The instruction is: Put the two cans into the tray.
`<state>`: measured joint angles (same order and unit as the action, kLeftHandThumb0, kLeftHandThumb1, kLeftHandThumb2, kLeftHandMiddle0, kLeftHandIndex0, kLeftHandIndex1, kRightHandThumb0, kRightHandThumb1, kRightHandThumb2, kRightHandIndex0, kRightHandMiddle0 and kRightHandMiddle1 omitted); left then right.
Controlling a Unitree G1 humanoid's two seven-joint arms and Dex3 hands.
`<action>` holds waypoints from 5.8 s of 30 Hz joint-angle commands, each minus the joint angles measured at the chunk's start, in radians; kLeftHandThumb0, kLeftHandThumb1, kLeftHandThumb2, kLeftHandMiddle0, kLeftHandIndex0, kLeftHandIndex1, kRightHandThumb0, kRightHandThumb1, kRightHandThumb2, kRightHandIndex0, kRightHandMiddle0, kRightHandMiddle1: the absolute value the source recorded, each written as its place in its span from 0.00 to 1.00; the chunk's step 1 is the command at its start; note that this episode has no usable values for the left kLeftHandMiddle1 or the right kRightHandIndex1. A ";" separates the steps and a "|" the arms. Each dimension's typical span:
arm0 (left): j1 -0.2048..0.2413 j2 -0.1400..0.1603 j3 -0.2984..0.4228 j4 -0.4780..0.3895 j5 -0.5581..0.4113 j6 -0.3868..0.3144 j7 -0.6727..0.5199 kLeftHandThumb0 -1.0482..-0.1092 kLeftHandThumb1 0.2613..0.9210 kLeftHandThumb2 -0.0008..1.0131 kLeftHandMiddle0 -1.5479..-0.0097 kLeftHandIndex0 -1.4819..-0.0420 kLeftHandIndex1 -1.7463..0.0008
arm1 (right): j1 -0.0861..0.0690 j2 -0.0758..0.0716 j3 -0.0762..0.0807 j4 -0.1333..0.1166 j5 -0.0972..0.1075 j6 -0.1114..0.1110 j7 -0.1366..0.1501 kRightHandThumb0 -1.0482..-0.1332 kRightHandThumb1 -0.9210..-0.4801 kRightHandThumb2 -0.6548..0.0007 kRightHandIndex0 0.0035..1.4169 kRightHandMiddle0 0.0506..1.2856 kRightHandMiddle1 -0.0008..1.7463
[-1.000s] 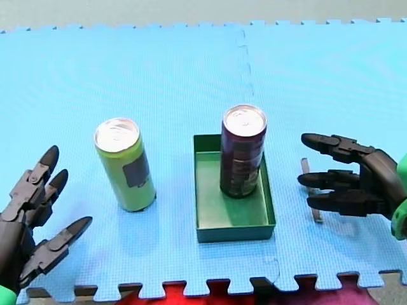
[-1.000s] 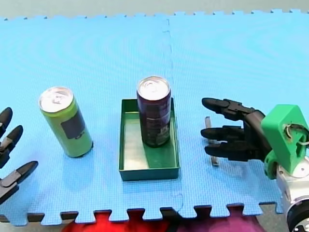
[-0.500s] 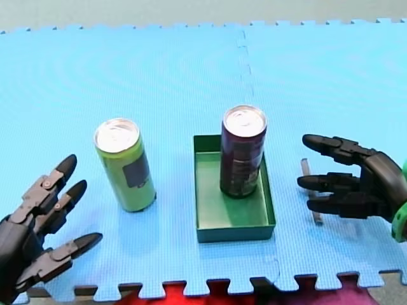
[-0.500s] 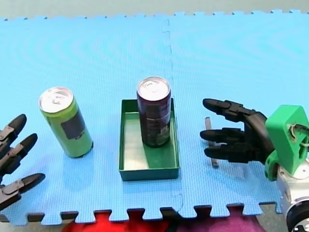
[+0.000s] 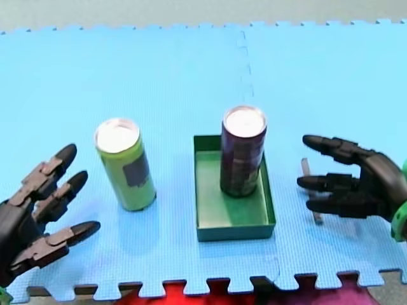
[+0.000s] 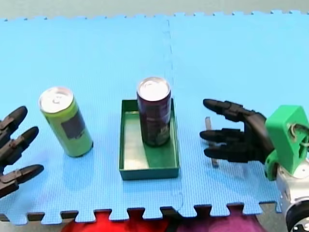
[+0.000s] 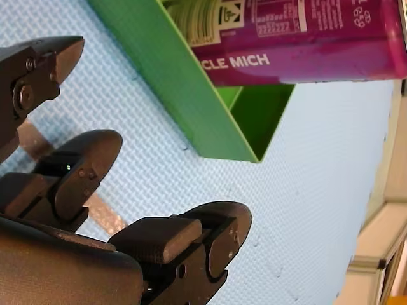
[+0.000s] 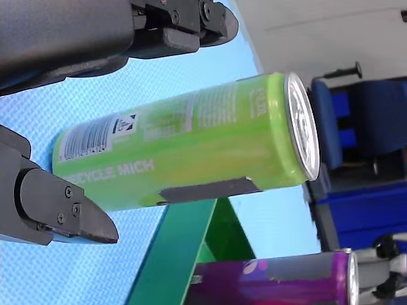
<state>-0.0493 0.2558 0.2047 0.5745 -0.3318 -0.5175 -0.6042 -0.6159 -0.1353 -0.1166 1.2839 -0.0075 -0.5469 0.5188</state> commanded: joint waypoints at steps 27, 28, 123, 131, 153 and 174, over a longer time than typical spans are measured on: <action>0.007 -0.022 0.005 -0.092 0.032 0.086 0.058 0.00 0.55 0.00 0.87 0.96 1.00 | 0.003 -0.005 -0.025 0.007 0.008 -0.009 0.000 0.48 0.66 1.00 0.60 0.33 0.00; 0.005 -0.023 0.005 -0.089 0.032 0.084 0.057 0.00 0.55 0.00 0.87 0.96 1.00 | 0.003 -0.005 -0.025 0.007 0.008 -0.009 0.000 0.48 0.66 1.00 0.60 0.33 0.00; -0.292 -0.062 -0.028 0.285 0.127 -0.060 0.059 0.00 0.66 0.00 0.83 0.95 1.00 | 0.014 -0.006 -0.060 0.001 0.041 -0.027 0.032 0.46 0.62 1.00 0.60 0.31 0.00; -0.306 -0.064 -0.036 0.305 0.135 -0.057 0.064 0.00 0.68 0.01 0.83 0.95 1.00 | 0.015 -0.008 -0.061 0.002 0.040 -0.033 0.027 0.44 0.60 1.00 0.60 0.31 0.00; -0.370 -0.063 -0.007 0.413 0.096 -0.022 -0.033 0.00 0.73 0.01 0.82 0.94 0.99 | 0.016 -0.010 -0.067 0.002 0.048 -0.041 0.029 0.39 0.57 1.00 0.60 0.31 0.00; -0.397 -0.067 0.004 0.431 0.093 -0.015 -0.058 0.00 0.74 0.01 0.78 0.93 1.00 | 0.010 -0.011 -0.071 0.001 0.051 -0.038 0.034 0.36 0.54 1.00 0.60 0.31 0.00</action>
<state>-0.4415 0.1834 0.2081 1.0120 -0.2400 -0.5358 -0.6633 -0.6025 -0.1411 -0.1842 1.2866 0.0376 -0.5839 0.5523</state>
